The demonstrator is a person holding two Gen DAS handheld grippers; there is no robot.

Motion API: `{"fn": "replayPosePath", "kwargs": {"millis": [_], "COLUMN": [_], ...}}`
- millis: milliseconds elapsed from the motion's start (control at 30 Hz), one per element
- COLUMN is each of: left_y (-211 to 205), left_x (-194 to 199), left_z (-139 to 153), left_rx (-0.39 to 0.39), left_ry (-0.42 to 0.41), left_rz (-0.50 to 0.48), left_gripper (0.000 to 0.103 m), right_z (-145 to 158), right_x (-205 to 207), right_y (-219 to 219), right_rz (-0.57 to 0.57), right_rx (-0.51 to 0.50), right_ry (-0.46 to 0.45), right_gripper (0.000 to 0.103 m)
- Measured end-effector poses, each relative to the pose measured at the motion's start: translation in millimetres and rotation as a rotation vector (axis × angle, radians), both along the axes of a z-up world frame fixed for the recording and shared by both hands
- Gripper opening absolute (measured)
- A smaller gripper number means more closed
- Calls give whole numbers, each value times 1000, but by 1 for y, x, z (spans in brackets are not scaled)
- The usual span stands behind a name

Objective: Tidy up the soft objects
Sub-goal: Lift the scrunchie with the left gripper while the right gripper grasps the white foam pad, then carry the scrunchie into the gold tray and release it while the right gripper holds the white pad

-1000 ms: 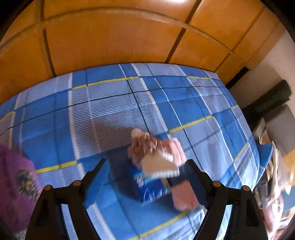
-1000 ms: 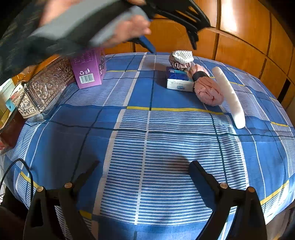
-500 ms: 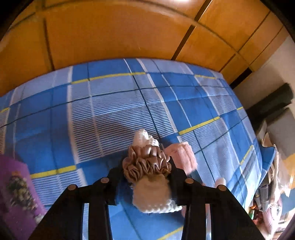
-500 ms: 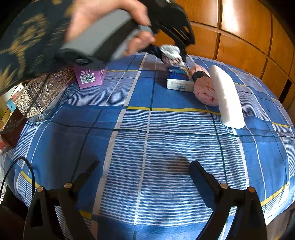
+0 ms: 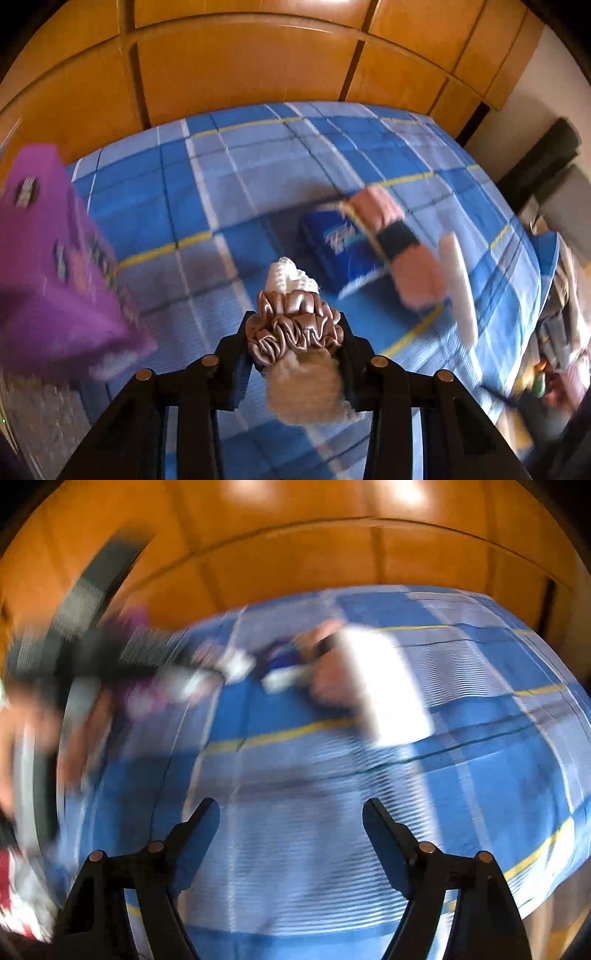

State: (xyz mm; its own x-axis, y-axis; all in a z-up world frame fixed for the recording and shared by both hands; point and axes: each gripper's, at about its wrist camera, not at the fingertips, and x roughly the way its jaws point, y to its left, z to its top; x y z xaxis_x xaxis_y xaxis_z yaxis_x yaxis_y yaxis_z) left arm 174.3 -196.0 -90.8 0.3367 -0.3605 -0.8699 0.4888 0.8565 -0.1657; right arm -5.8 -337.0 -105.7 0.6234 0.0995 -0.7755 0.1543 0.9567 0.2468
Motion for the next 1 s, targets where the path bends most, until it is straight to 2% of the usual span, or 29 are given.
{"fn": "replayPosePath", "kwargs": {"millis": [67, 133, 300, 400, 567, 633, 667, 867, 1000], "left_y": [4, 8, 16, 21, 27, 27, 26, 26, 24], "left_x": [-12, -24, -49, -60, -66, -69, -70, -70, -67], "left_z": [-3, -6, -10, -17, -31, -31, -31, -33, -27], "left_rx": [12, 17, 19, 25, 38, 48, 51, 53, 59], "left_ry": [-9, -13, -16, -4, 23, 5, 1, -15, -10], "left_rz": [-14, -30, -52, -60, -47, -58, -60, -71, -69], "left_gripper": [40, 40, 40, 40, 40, 40, 40, 40, 40], "right_z": [5, 7, -3, -13, -28, -27, -27, -19, -15], "right_x": [3, 11, 48, 72, 91, 91, 90, 60, 27], "right_y": [-25, -42, -71, -76, -82, -84, -85, -76, -68], "right_rz": [-62, -78, -29, 34, 72, 81, 85, 18, -34], "right_rx": [11, 5, 18, 7, 16, 40, 54, 29, 93], "right_ry": [-20, -33, 5, 55, 107, 96, 97, 119, 129], "right_gripper": [81, 81, 81, 82, 81, 59, 55, 54, 54]}}
